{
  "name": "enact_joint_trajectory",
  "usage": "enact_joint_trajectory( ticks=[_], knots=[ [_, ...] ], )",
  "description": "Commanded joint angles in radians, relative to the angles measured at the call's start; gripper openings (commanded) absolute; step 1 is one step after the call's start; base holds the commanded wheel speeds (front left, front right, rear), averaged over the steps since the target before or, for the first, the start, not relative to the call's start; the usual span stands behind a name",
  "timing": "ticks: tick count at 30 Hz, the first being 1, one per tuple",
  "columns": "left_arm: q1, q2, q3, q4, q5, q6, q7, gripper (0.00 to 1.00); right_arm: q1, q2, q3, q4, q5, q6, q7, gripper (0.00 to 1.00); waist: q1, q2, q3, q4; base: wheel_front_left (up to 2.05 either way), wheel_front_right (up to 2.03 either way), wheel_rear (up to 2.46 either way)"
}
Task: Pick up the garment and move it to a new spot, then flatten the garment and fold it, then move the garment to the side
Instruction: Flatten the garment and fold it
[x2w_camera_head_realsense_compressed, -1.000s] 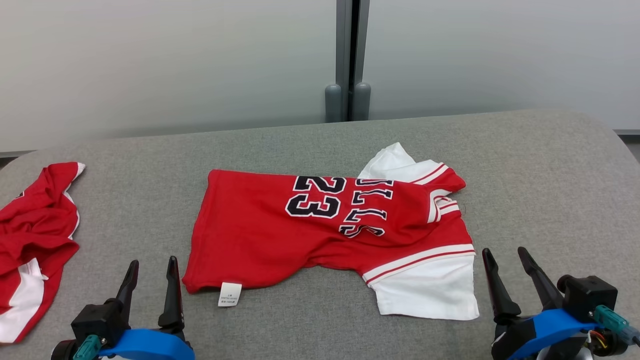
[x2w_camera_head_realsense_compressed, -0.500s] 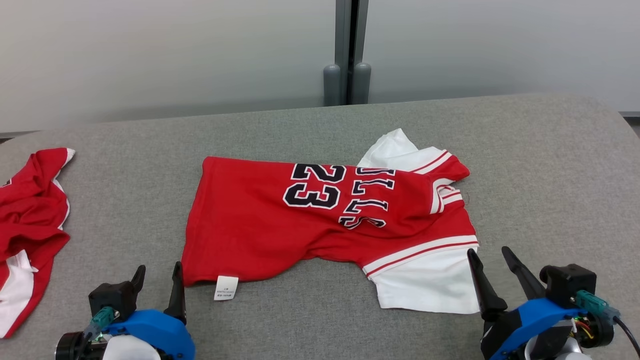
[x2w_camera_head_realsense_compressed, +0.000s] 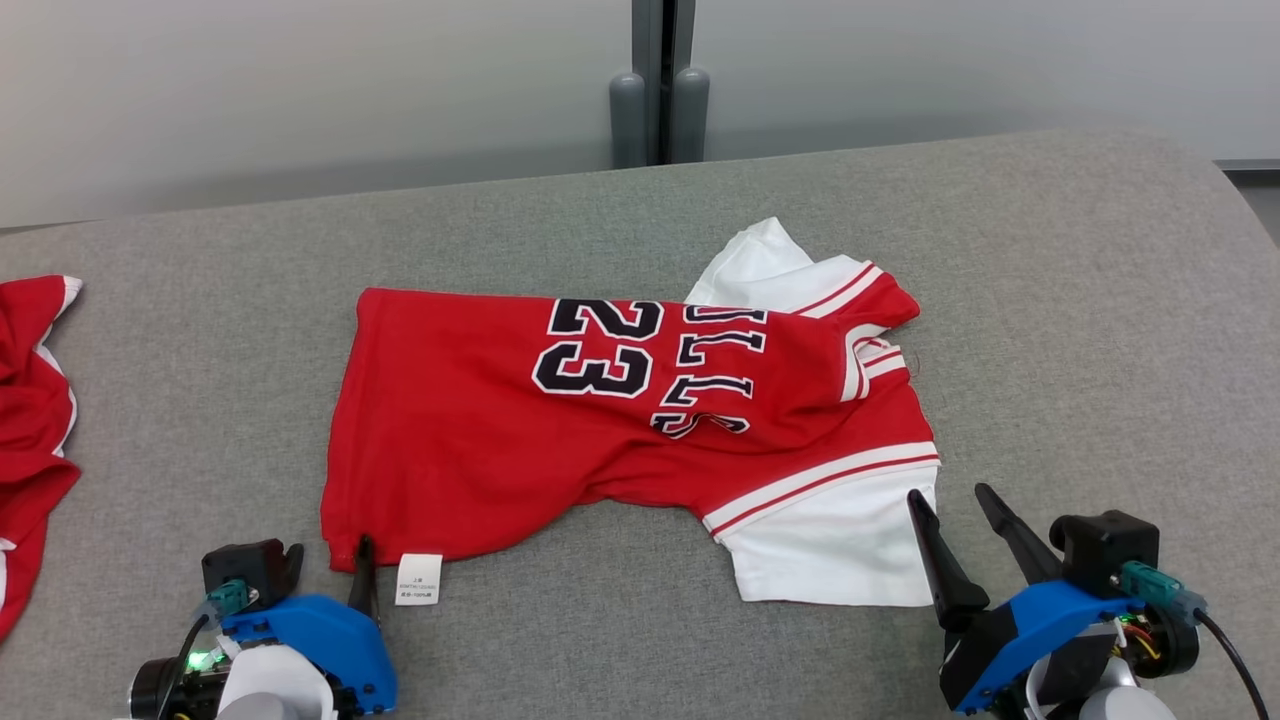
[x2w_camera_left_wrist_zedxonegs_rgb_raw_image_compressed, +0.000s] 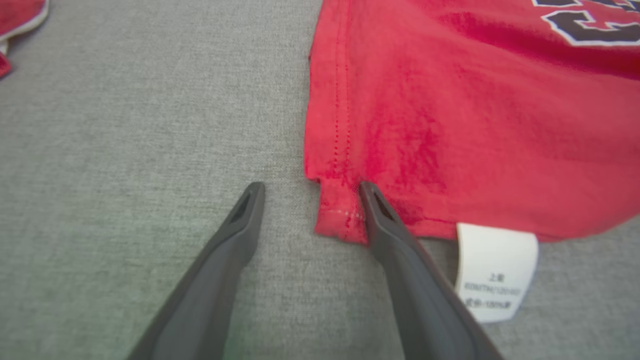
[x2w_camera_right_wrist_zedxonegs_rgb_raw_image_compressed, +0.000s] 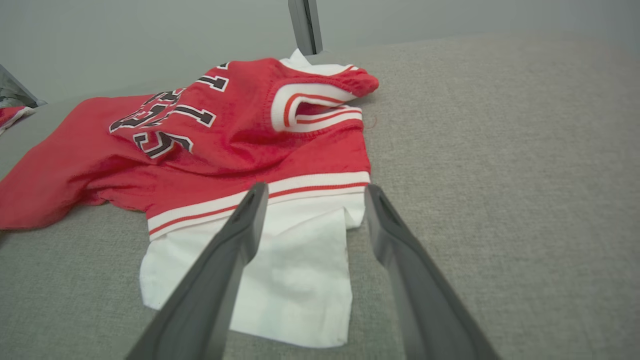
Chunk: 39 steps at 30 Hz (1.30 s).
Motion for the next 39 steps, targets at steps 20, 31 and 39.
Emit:
enact_joint_trajectory(
  ticks=[20,31,39],
  knots=[
    [-0.022,-0.049,-0.055,0.13,-0.018,-0.032,0.008,0.0,-0.022,-0.001,0.018,0.175,-0.03,0.001,0.121,1.0,-0.0001,-0.0001,0.025,0.021,0.0,0.0,0.0],
    [-0.03,-0.072,-0.056,0.112,-0.042,-0.065,-0.028,0.0,-0.009,0.001,0.042,0.202,0.005,0.001,0.14,0.0,-0.0001,-0.0001,0.021,0.025,0.0,0.0,0.0],
    [-0.005,-0.062,-0.001,-0.065,-0.116,-0.113,-0.103,0.0,0.012,-0.002,-0.025,0.01,0.1,0.0,0.126,0.0,-0.0001,-0.0001,-0.01,-0.002,0.0,0.0,0.0]
  ],
)
